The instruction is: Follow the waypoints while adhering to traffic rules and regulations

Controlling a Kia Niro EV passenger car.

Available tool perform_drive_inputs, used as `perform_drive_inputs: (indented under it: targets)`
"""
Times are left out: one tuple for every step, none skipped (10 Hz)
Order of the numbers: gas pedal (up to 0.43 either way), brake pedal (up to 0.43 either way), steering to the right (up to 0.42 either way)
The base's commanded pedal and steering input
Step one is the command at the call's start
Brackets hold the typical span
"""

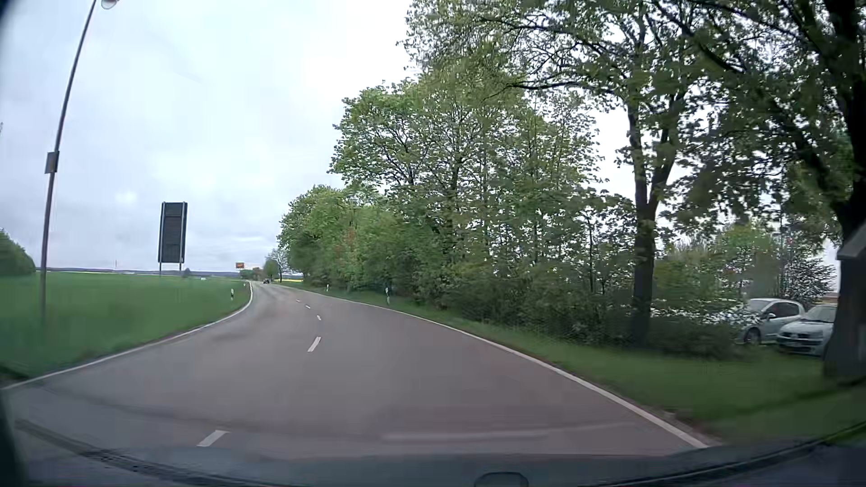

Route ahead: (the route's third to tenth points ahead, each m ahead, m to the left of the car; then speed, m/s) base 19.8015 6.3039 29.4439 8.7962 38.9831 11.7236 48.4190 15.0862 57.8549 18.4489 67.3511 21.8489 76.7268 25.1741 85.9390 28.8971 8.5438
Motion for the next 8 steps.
perform_drive_inputs:
  targets:
    - [0.157, 0.000, -0.067]
    - [0.169, 0.000, -0.069]
    - [0.197, 0.000, -0.069]
    - [0.220, 0.000, -0.069]
    - [0.220, 0.000, -0.069]
    - [0.220, 0.000, -0.068]
    - [0.228, 0.000, -0.069]
    - [0.268, 0.000, -0.069]
